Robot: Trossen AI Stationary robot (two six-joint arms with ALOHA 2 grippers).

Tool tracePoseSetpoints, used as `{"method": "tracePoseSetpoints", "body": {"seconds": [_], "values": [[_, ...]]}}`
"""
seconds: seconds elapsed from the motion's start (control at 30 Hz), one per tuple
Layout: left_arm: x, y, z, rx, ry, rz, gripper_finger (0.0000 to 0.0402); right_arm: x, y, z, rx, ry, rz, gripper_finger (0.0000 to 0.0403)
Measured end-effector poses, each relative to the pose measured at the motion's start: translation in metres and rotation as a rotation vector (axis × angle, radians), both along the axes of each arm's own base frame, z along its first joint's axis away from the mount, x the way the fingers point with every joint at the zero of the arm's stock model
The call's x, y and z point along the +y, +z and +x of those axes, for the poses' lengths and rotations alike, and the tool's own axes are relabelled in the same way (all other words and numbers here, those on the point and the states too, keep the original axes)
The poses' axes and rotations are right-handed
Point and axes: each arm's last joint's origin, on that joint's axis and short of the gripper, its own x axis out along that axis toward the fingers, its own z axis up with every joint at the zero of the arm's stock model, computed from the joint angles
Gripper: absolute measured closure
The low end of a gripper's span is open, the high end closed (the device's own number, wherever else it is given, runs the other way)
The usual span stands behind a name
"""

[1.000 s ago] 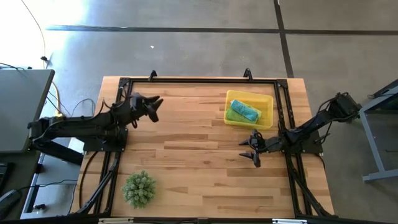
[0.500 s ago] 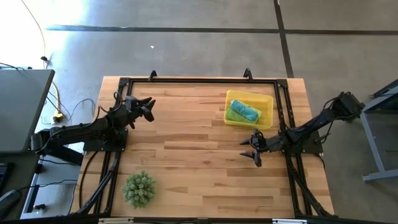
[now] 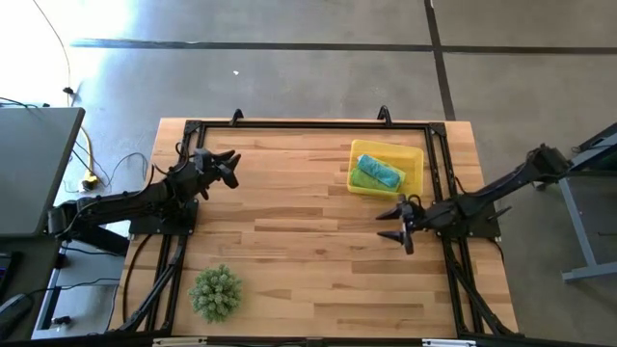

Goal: Roll microfiber towels into tight, uniform cylinder then place into a basket
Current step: Return to Home Position

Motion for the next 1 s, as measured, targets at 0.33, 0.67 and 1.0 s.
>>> {"method": "tracePoseSetpoints", "body": {"seconds": [0.33,0.67,1.0], "values": [[-0.002,0.007,-0.003,-0.063,0.000,0.036,0.0267,-0.004,0.018,-0.010,-0.139,0.000,0.061,0.0165],[-0.008,0.026,-0.017,-0.243,0.017,0.143,0.0267,-0.009,0.035,-0.020,-0.302,0.000,0.132,0.0165],[-0.008,0.037,-0.030,-0.349,0.089,0.223,0.0267,-0.024,0.042,-0.022,-0.388,-0.120,0.142,0.0165]]}}
